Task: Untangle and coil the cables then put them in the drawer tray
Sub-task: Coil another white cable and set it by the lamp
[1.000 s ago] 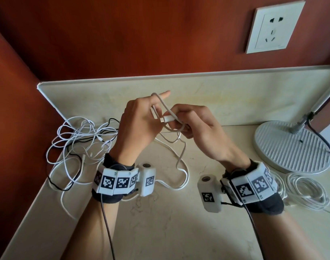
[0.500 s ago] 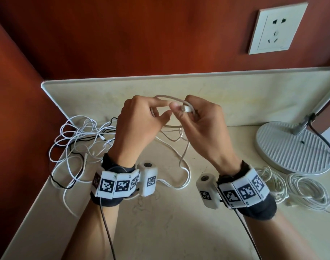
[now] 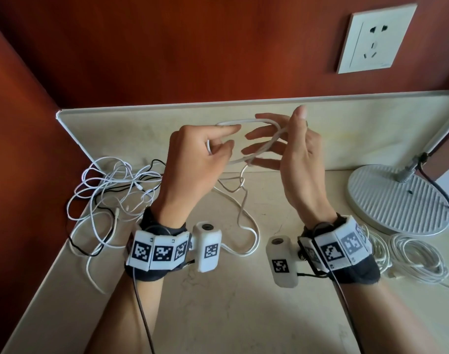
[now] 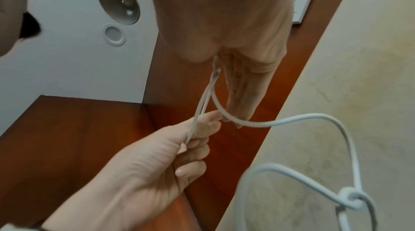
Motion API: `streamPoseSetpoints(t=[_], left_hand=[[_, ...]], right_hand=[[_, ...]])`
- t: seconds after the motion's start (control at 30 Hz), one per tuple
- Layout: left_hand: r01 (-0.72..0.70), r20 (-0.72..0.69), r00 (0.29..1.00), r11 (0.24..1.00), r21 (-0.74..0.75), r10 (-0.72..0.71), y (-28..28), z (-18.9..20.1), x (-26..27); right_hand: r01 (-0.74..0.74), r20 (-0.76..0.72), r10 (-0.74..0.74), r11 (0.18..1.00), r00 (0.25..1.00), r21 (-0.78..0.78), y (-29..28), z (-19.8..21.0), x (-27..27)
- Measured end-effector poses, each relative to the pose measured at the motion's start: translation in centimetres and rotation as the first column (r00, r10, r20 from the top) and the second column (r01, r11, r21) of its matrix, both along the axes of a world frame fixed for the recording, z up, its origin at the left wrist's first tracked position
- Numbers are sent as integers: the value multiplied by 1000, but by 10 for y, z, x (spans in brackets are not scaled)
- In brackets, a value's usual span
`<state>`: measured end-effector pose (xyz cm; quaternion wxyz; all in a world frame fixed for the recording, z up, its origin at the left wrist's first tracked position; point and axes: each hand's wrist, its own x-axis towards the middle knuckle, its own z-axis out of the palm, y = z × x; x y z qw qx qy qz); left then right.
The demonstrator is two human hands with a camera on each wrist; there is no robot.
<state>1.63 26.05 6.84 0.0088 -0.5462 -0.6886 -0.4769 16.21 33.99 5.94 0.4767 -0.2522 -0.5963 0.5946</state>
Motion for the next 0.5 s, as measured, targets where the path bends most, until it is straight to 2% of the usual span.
streamPoseSetpoints(t=[0.13, 0.2, 0.3, 0.4, 0.5], left_hand=[[11, -41, 999, 997, 80, -8, 0, 2, 2], [66, -81, 995, 994, 89, -59, 0, 3, 5], [124, -131, 985, 989, 80, -112, 2, 2, 6], [106, -188, 977, 994, 6, -103, 6, -3, 4], [94, -276, 954, 992, -90, -115, 8, -8, -2]], right_hand=[[4, -77, -9, 998, 997, -62, 6, -2, -1], [-23, -119, 8, 992, 993, -127, 11, -5, -1], [-129, -135, 107, 978, 985, -165, 19, -7, 2], [-245, -83, 235, 958, 969, -152, 21, -9, 2], [-314, 37, 326, 932, 945, -183, 18, -11, -1]])
